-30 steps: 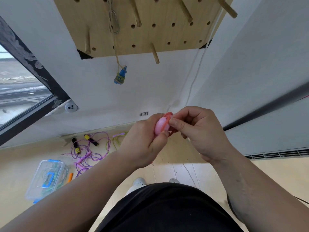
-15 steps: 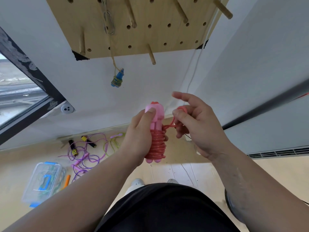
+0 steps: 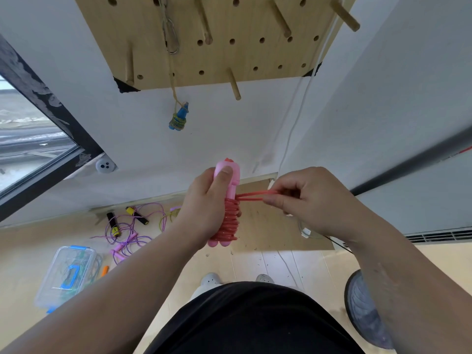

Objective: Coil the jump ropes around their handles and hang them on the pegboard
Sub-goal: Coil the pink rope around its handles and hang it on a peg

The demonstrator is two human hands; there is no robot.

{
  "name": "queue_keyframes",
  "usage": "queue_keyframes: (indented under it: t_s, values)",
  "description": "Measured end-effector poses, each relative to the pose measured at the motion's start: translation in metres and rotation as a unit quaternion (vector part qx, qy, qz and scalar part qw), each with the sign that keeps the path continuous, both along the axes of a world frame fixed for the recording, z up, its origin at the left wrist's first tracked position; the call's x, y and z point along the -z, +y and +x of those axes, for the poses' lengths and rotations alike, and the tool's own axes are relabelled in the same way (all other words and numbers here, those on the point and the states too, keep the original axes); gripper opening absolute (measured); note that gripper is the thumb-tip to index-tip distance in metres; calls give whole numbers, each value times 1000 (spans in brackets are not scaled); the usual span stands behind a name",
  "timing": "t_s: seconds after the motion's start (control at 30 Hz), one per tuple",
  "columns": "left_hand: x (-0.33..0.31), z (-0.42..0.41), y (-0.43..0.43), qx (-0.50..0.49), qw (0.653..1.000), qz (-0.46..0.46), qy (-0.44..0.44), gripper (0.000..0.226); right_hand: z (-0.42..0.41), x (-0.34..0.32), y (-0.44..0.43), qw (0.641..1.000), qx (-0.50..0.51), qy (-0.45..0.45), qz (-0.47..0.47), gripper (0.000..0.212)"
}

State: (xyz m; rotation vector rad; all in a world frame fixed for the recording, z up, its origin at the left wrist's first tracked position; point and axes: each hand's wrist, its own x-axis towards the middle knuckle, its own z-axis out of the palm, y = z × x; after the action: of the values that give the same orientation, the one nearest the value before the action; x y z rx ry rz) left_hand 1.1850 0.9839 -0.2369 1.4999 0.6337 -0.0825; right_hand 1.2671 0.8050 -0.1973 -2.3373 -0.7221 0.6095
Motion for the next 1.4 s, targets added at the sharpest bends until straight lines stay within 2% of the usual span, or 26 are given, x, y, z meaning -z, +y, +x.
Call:
queue_keyframes:
  t_s: [0.07, 0.13, 0.2, 0.33, 0.43, 0.57, 0.7, 0.83, 0.97, 1.07, 1.23, 1.4]
  values:
    - [1, -2, -1, 33, 998, 45, -2, 38, -3, -1, 4, 1000, 4, -4, 29, 27]
    - [4, -2, -3, 85, 988, 131, -14, 38, -9, -3, 9, 995, 23, 64, 66, 23]
    - [7, -3, -8, 128, 967, 216, -32, 41, -13, 0, 15, 979, 86, 143, 118, 24]
    - [15, -7, -13, 152, 955, 245, -70, 40, -19, 4, 23, 923, 221, 233, 210, 27]
    - [19, -6, -12, 164, 930, 311, -104, 53, -20, 7, 22, 909, 259, 237, 225, 25]
    - [22, -12, -14, 208, 868, 431, -131, 62, -19, 8, 17, 931, 239, 196, 194, 19]
    - [28, -16, -11, 229, 839, 479, -114, 73, -19, 3, 15, 963, 180, 142, 142, 6]
    - [30, -14, -8, 231, 847, 462, -124, 73, -20, 7, 13, 975, 180, 64, 113, 5]
    - [36, -8, 1, 205, 841, 473, -166, 79, -22, 13, 12, 969, 204, 52, 126, 7]
    - [39, -7, 1, 172, 840, 481, -183, 77, -28, 21, 15, 972, 203, 8, 122, 6]
    - [37, -7, -8, 121, 870, 448, -170, 78, -34, 30, 15, 973, 177, -89, 116, 11]
    - [34, -9, -8, 95, 900, 396, -154, 74, -34, 32, 13, 965, 179, -74, 175, 13]
